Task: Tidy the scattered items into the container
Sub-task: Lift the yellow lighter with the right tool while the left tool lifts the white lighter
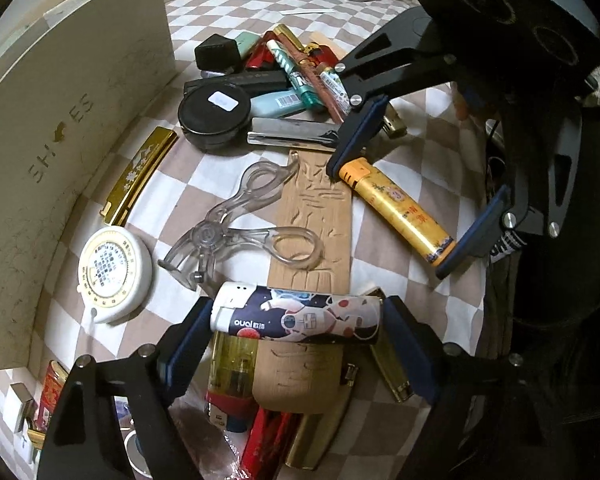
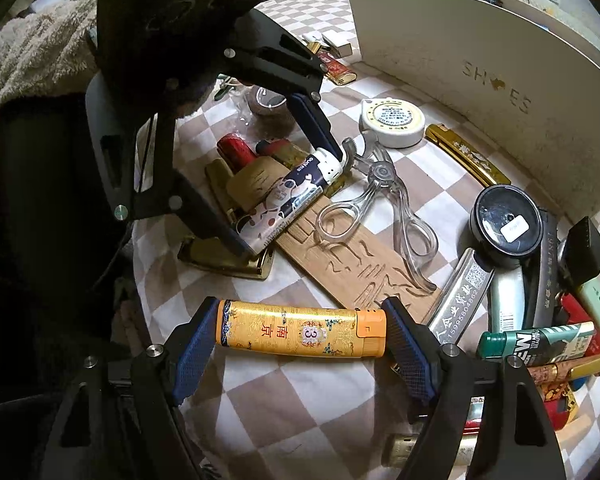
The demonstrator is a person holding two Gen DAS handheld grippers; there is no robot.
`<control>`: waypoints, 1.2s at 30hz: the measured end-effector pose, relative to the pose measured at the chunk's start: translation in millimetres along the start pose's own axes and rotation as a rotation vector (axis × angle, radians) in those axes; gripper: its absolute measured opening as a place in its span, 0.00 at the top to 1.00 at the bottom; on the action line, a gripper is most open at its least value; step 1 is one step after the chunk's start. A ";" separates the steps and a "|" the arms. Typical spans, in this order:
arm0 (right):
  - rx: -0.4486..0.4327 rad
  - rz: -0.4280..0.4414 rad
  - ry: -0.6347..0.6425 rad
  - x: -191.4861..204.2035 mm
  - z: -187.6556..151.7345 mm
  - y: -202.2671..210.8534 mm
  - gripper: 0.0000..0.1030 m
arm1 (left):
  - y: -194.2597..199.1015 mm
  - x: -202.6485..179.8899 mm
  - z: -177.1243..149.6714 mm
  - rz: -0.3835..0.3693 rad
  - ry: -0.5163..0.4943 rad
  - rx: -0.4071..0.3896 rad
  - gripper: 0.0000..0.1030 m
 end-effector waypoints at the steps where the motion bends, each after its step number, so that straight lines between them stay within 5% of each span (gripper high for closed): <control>1: 0.002 -0.004 0.001 0.7 0.2 -0.5 0.21 | 0.9 -1.3 -2.3 0.006 -0.005 -0.002 0.18; 15: 0.038 -0.045 0.034 11.0 2.8 -7.5 0.21 | 11.0 -19.5 -40.2 0.088 -0.077 -0.022 0.19; 21: 0.053 -0.058 0.027 19.8 7.4 -20.0 0.21 | -9.2 21.4 30.2 0.081 -0.072 -0.022 0.19; 36: 0.102 -0.144 0.013 37.0 12.3 -31.9 0.21 | 0.7 33.7 12.3 0.100 -0.001 -0.042 0.19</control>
Point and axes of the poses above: each gripper's, at about its wrist camera, not at the fingertips, and y roughly against the way its jaws point, x to its left, z to its top, the point moved 1 cm from there along -y, roughly the way its jaws point, and after that the axes turned 3 degrees about x, right-handed, at the moved point
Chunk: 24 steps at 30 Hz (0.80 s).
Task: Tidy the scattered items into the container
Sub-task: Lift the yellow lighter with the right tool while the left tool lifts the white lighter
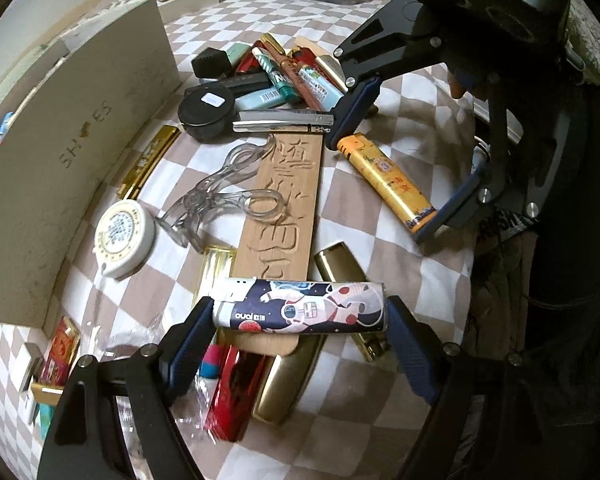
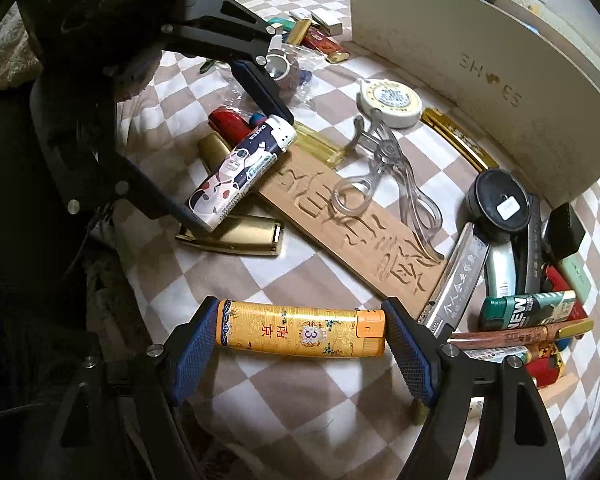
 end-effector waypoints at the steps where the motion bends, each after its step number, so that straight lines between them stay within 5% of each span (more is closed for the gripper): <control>1: 0.000 -0.005 0.004 2.7 1.8 -0.2 0.21 | 1.1 -6.1 -1.0 0.005 0.005 -0.008 0.19; 6: -0.008 -0.044 0.003 -9.1 -0.1 24.5 0.21 | 20.8 -3.8 -6.2 0.057 0.038 -0.039 0.19; 9: -0.029 -0.087 -0.014 -12.4 9.9 34.4 0.21 | 9.0 -42.8 1.2 0.093 0.064 -0.068 0.19; 24: -0.181 -0.232 -0.080 -16.9 55.3 96.6 0.21 | 96.7 -16.0 -6.3 0.268 0.231 -0.223 0.19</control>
Point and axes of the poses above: each gripper's, at about its wrist camera, not at the fingertips, and y roughly against the way its jaws point, x to its left, z to its top, the point moved 1 cm from there along -y, roughly the way its jaws point, and after that the axes turned 3 degrees about x, right-handed, at the moved point
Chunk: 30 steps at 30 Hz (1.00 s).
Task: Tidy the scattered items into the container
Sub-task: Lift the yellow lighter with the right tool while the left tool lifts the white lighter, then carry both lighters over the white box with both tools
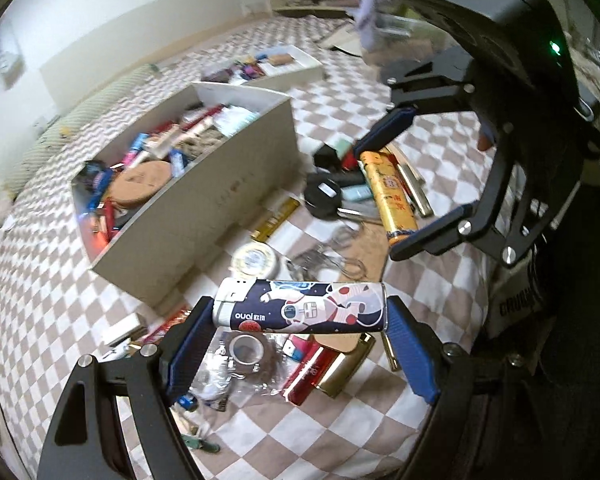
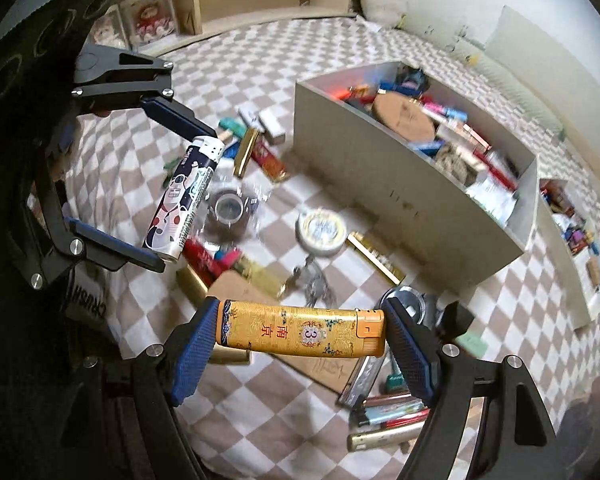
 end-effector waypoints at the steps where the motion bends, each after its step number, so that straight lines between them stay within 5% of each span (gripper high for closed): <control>1: -0.009 -0.002 -0.004 -0.1 3.0 3.3 0.21 | 2.9 1.6 1.0 0.008 0.011 -0.006 0.19; 30: -0.373 -0.150 -0.281 -61.7 87.9 118.3 0.21 | 78.9 91.0 58.5 0.193 0.395 -0.214 0.19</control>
Point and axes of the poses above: each gripper's, at about its wrist camera, not at the fingertips, and y roughly against the way its jaws point, x to its left, z to its top, the point moved 1 cm from there along -y, roughly the way its jaws point, and after that the axes turned 3 degrees about x, right-handed, at the moved point
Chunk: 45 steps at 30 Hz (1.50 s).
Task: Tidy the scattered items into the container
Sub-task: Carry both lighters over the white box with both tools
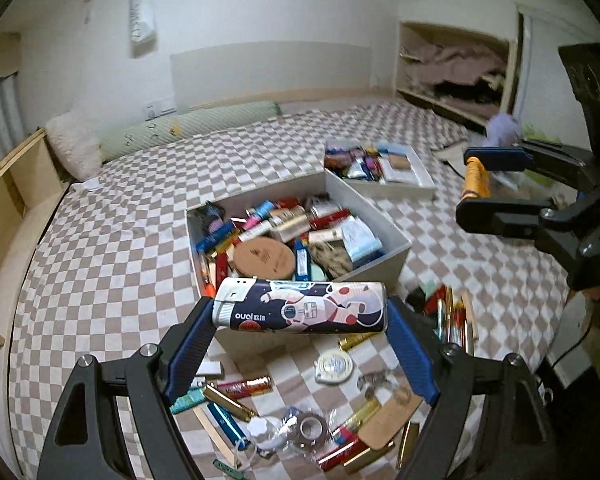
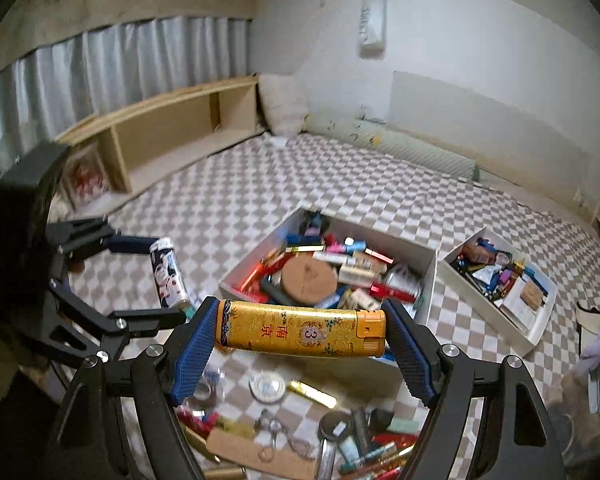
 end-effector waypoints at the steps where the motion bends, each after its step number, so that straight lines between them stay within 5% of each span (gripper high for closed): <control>1: -0.011 -0.005 -0.007 -1.2 5.0 1.2 0.21 | 1.0 2.3 4.3 0.004 0.013 -0.009 0.19; 18: -0.065 -0.013 -0.241 -63.3 57.0 -24.9 0.21 | -13.2 22.6 79.6 0.071 0.163 -0.066 0.19; 32: 0.069 -0.016 -0.390 -133.1 38.8 -122.2 0.21 | -114.7 51.1 89.9 0.119 0.217 0.037 0.19; 45: 0.200 0.008 -0.409 -151.2 27.5 -204.1 0.21 | -173.2 65.1 90.4 0.128 0.218 0.111 0.19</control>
Point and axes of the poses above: each gripper's, at about its wrist camera, not at the fingertips, and y roughly against the way its jaws point, x to its left, z to its top, the point moved 1 cm from there along -y, roughly the way its jaws point, and after that the axes turned 3 degrees about x, right-handed, at the moved point
